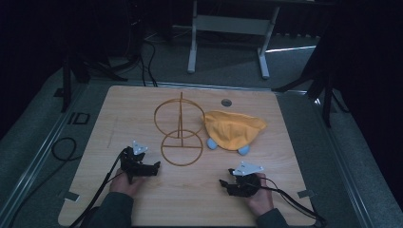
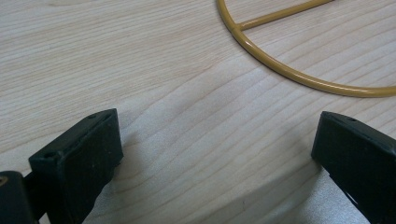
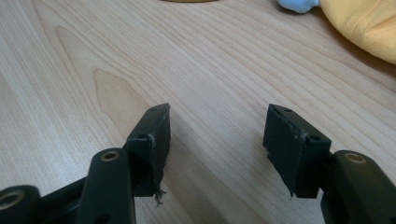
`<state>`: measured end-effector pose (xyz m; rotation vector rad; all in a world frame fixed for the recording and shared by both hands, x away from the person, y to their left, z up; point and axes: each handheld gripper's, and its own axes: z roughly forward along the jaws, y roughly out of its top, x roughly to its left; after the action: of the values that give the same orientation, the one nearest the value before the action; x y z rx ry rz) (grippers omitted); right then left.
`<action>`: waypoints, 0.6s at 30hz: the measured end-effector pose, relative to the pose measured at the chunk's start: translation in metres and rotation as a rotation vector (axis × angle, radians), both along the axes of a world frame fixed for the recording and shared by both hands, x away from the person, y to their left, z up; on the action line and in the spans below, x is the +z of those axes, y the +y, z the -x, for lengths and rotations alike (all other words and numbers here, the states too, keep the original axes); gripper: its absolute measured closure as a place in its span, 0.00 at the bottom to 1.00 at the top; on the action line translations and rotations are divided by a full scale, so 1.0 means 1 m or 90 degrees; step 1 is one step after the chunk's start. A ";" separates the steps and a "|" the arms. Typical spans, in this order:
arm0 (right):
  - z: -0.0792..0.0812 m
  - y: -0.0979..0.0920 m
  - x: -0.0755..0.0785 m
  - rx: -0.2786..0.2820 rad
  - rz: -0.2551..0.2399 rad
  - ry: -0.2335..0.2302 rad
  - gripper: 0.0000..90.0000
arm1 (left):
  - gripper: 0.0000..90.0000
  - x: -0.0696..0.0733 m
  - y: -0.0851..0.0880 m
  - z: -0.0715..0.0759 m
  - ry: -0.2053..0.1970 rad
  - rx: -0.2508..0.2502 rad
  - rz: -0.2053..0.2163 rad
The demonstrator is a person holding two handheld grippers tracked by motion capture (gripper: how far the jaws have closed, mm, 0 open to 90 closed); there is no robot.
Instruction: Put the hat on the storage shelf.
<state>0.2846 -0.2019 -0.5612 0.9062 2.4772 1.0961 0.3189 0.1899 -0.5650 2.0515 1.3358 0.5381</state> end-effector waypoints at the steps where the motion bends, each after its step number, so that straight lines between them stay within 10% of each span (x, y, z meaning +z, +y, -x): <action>1: 0.000 0.000 0.000 -0.001 -0.001 0.000 0.45 | 0.02 0.000 0.000 0.000 0.000 0.000 0.000; 18: -0.009 -0.007 0.007 -0.005 0.030 0.021 0.57 | 0.02 0.000 0.000 0.000 0.000 -0.002 -0.001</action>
<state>0.2937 -0.2093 -0.5543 0.9265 2.5129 1.0239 0.3189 0.1903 -0.5649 2.0551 1.3325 0.5381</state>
